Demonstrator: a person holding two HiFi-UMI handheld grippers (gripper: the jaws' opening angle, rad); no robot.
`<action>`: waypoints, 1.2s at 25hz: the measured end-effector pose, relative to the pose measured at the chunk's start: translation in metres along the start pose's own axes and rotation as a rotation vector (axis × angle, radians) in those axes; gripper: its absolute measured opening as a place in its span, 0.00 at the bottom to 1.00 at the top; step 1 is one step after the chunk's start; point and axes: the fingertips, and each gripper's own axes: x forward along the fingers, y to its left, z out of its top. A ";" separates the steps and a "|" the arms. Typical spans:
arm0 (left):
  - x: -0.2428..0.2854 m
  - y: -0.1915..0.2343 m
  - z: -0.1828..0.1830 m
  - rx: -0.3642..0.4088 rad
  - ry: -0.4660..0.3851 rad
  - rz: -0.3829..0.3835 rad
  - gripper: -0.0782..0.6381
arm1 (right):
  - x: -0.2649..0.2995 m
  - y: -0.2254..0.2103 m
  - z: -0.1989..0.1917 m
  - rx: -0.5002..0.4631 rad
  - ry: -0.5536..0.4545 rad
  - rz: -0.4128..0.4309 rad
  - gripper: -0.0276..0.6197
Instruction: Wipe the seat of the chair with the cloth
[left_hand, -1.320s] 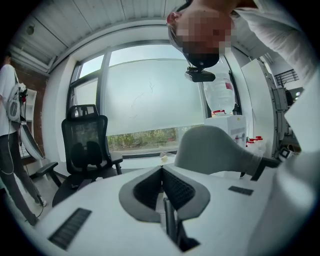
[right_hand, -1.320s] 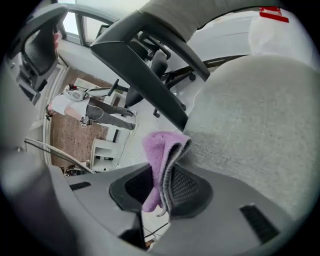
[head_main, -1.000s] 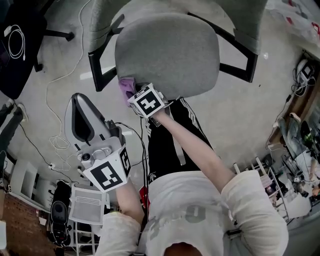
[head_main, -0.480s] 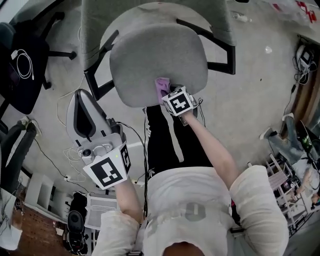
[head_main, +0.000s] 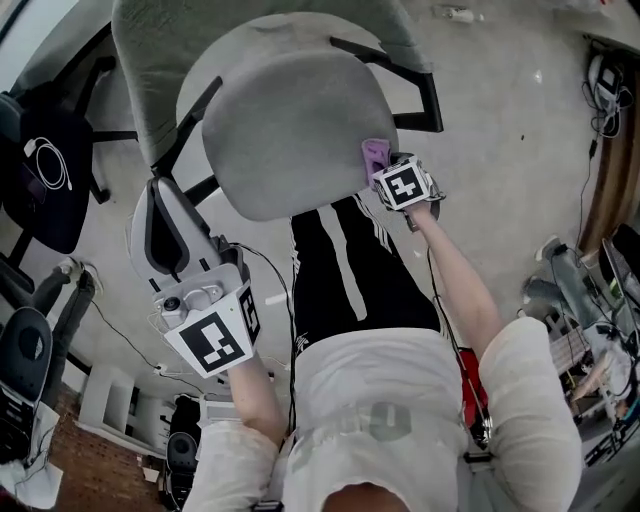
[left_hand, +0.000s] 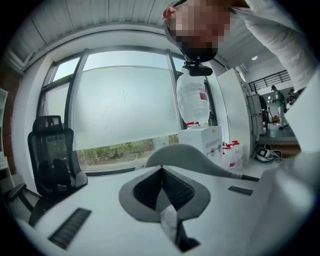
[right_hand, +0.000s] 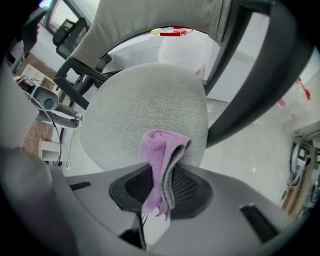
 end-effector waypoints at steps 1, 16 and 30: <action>0.001 -0.003 0.001 0.001 0.000 -0.003 0.13 | -0.001 -0.006 -0.002 0.001 0.006 -0.011 0.18; -0.008 -0.016 0.022 0.016 -0.021 0.002 0.13 | -0.006 -0.042 -0.016 0.088 0.050 -0.074 0.18; -0.030 -0.019 0.200 -0.030 -0.318 0.018 0.13 | -0.324 0.050 0.228 -0.126 -0.783 -0.023 0.18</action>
